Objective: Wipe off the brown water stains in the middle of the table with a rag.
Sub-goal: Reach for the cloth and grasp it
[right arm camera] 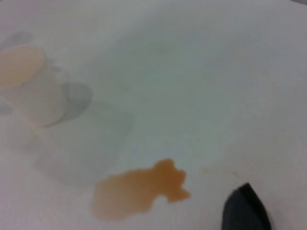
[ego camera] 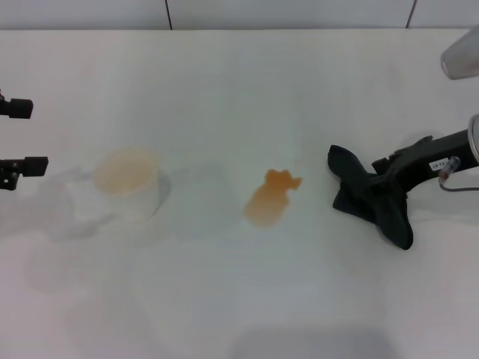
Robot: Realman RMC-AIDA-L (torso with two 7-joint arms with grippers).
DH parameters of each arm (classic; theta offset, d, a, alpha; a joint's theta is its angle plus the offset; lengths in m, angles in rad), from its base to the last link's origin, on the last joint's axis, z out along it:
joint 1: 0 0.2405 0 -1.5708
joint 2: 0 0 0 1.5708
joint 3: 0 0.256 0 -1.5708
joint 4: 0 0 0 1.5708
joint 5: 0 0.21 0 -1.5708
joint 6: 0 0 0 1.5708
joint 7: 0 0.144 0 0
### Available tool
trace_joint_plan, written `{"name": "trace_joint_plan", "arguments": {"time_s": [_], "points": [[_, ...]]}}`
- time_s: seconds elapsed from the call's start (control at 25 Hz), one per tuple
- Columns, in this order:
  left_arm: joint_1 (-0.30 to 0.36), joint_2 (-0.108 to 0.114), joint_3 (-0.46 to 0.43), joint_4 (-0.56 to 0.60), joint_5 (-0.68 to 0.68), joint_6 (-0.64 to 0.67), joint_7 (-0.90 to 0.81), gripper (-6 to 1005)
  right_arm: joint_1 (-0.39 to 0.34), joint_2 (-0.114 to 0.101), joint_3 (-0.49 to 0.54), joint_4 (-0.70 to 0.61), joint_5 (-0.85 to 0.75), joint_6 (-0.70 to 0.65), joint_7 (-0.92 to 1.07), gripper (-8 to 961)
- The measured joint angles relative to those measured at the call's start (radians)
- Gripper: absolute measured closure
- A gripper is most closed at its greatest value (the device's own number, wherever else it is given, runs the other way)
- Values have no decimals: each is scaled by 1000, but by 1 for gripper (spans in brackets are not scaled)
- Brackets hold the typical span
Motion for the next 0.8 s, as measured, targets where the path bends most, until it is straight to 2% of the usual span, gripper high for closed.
{"name": "trace_joint_plan", "arguments": {"time_s": [0.8], "points": [[1, -11, 0, 1, 0, -4, 3, 135, -1, 0, -43, 43, -34, 57, 0, 403]]}}
